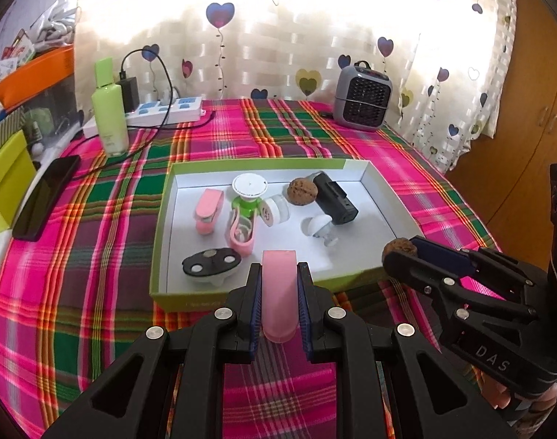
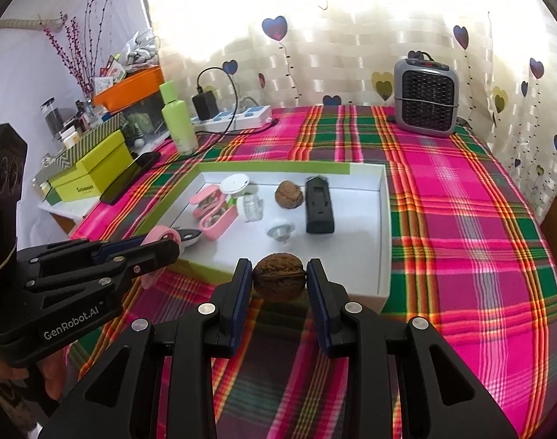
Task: Organize objects
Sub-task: 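Carry the pink clip and walnut over the tray with both tools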
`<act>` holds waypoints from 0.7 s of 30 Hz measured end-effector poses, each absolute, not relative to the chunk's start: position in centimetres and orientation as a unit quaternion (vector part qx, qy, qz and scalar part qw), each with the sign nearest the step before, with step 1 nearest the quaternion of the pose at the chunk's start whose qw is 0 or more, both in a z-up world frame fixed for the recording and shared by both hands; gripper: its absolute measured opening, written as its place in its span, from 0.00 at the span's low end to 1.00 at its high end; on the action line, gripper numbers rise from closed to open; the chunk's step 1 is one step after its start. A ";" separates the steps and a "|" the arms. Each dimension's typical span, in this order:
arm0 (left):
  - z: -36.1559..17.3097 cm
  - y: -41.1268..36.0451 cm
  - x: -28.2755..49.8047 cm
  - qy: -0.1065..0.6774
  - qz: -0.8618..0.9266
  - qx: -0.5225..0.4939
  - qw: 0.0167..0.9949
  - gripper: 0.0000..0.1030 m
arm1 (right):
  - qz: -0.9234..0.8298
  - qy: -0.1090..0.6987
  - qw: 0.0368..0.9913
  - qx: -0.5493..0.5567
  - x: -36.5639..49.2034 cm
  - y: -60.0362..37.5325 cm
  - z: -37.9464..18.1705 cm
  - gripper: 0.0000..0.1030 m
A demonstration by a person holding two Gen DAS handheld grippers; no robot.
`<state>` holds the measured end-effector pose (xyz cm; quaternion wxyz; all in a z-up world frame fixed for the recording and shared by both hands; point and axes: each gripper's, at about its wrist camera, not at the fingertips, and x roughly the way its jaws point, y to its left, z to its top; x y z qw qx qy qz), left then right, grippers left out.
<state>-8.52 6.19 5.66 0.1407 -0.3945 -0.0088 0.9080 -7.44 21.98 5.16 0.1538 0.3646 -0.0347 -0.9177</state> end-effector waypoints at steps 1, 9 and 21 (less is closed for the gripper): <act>5.7 6.3 -8.7 -0.008 0.908 -0.394 0.141 0.16 | -0.919 -0.035 0.151 0.363 -7.6 22.1 5.3 0.31; 5.6 6.7 -10.6 -0.012 0.908 -0.394 0.142 0.16 | -0.921 -0.034 0.139 0.362 -9.4 23.1 5.5 0.31; 4.2 7.5 -12.9 -0.008 0.900 -0.412 0.142 0.16 | -0.914 -0.023 0.133 0.383 -11.9 23.1 4.2 0.31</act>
